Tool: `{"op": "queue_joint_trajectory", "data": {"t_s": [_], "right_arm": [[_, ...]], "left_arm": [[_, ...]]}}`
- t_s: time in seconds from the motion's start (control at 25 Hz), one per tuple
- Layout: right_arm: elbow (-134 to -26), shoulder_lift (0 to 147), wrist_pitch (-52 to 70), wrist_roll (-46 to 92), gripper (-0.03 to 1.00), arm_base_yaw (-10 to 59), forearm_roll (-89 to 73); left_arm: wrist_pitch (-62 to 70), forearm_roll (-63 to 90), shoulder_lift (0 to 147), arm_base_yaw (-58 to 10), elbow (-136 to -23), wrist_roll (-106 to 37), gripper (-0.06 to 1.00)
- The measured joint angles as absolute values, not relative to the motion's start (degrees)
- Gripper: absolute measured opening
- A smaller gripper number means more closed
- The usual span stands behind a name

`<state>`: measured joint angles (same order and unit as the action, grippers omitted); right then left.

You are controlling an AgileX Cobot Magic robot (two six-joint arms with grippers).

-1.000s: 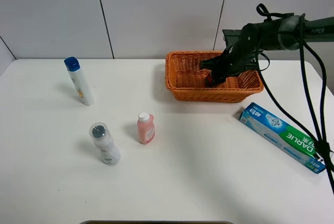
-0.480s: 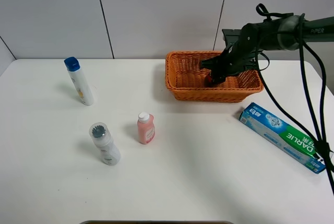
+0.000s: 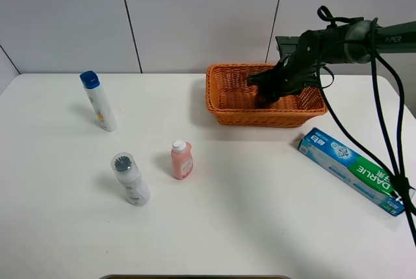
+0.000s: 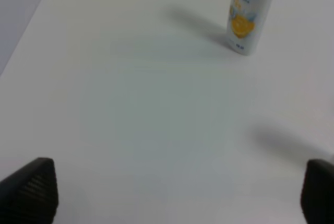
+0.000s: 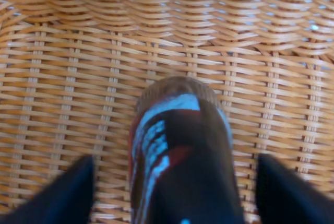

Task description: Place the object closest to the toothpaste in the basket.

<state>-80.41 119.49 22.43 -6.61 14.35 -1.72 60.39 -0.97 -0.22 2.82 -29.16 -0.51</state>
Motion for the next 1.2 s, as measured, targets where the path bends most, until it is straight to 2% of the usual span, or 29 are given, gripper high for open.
{"op": "queue_joint_trajectory", "data": {"t_s": [0.12, 0.24, 0.68, 1.2], "right_arm": [[-80.41, 119.49, 21.38, -6.61, 0.89, 14.35, -1.68], [-80.41, 119.49, 20.80, -6.61, 0.97, 14.35, -1.68], [-80.41, 117.72, 20.96, -6.61, 0.99, 14.56, -1.68], [-80.41, 103.93, 26.42, -6.71, 0.99, 14.56, 0.00]], "left_arm": [[60.39, -1.00, -0.22, 2.82, -29.16, -0.51, 0.94], [60.39, -1.00, -0.22, 2.82, -29.16, -0.51, 0.94], [60.39, -1.00, -0.22, 2.82, -29.16, -0.51, 0.94], [60.39, -1.00, -0.22, 2.82, -29.16, -0.51, 0.94]]}}
